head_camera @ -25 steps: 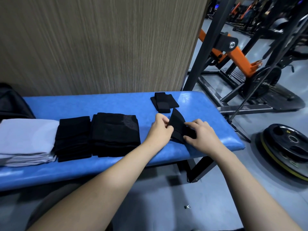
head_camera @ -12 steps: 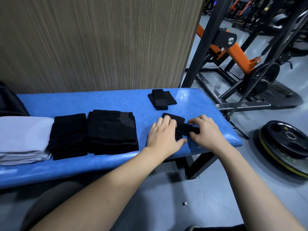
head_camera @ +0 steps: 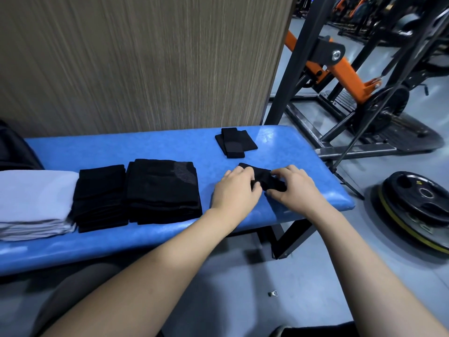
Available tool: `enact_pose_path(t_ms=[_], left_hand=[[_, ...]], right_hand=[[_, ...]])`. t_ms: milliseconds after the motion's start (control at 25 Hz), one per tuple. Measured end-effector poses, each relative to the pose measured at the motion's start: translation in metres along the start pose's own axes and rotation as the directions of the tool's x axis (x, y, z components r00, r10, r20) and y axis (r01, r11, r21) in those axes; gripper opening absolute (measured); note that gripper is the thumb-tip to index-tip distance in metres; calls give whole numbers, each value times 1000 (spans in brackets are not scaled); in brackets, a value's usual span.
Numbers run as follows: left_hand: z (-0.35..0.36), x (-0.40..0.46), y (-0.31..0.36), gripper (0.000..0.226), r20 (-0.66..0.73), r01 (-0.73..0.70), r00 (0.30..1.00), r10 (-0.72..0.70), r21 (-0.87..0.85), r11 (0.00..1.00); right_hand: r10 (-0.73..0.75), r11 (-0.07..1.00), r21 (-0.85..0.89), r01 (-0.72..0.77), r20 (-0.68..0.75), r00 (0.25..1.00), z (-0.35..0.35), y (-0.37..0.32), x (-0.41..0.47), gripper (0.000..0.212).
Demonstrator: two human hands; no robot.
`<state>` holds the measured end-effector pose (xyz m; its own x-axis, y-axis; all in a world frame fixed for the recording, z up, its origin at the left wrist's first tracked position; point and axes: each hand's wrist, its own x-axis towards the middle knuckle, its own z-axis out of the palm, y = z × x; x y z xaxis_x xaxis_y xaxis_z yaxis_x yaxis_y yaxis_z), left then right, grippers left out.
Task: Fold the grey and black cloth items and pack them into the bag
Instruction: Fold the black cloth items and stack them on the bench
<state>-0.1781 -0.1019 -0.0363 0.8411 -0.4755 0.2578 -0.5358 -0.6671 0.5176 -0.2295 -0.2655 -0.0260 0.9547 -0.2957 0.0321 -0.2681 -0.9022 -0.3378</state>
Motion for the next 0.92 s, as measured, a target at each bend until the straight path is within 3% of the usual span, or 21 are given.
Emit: enact_pose_path(t_ms=[120, 280, 360, 440, 640, 760, 920], left_hand=[[-12, 2, -2, 22, 28, 155, 988, -154, -293, 943], [-18, 0, 2, 16, 159, 312, 949, -272, -599, 738], [-19, -2, 4, 9, 198, 335, 941, -273, -643, 689], [-21, -2, 5, 24, 224, 350, 936, -270, -636, 687], [-27, -1, -3, 32, 139, 304, 952, -273, -522, 797], [-27, -1, -3, 39, 135, 310, 950, -282, -526, 792], [-25, -1, 2, 39, 143, 281, 956, -254, -691, 666]], right_hand=[[10, 980, 200, 4, -70, 998, -5, -8, -4, 56], [-25, 947, 314, 68, -139, 990, -6, -21, -10, 44], [-81, 950, 290, 117, -132, 988, -3, -24, -10, 34], [-149, 946, 273, 173, -105, 983, -1, -23, -8, 29], [-297, 896, 346, 278, 0, 955, 3, -18, -5, 35], [-205, 909, 378, 175, 40, 978, 4, -19, -5, 28], [-71, 868, 494, 59, 6, 997, 1, -21, -6, 19]])
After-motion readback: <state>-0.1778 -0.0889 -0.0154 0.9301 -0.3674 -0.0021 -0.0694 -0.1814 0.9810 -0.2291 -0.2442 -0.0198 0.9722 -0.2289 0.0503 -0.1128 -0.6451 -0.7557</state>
